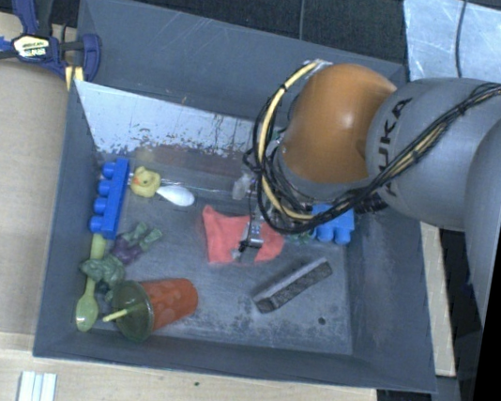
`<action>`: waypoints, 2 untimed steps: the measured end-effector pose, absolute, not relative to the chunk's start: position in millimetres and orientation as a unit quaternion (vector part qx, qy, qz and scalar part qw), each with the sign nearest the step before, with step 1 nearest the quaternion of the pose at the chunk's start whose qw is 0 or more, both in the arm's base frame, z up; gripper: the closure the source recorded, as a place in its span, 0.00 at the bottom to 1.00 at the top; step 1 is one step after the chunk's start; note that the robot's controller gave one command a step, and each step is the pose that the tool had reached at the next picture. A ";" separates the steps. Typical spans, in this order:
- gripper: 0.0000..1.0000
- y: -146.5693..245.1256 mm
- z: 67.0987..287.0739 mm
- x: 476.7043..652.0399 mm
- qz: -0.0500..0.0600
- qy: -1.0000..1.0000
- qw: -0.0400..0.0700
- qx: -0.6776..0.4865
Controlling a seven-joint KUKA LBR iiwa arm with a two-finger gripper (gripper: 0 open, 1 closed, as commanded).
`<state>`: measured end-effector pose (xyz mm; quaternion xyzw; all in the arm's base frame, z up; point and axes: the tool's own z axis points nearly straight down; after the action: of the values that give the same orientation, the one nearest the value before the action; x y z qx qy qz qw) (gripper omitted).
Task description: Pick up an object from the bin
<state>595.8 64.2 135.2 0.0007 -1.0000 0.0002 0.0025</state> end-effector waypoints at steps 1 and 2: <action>0.00 64.1 139.6 598.0 0.000 -1.000 -0.002 0.000; 0.00 37.7 66.5 608.0 0.000 -0.999 0.001 -0.037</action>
Offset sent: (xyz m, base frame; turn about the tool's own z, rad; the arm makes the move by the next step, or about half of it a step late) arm 0.0122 -0.0246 -0.0652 0.0741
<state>608.0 37.7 66.5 -0.0370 -0.9993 0.0000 0.0012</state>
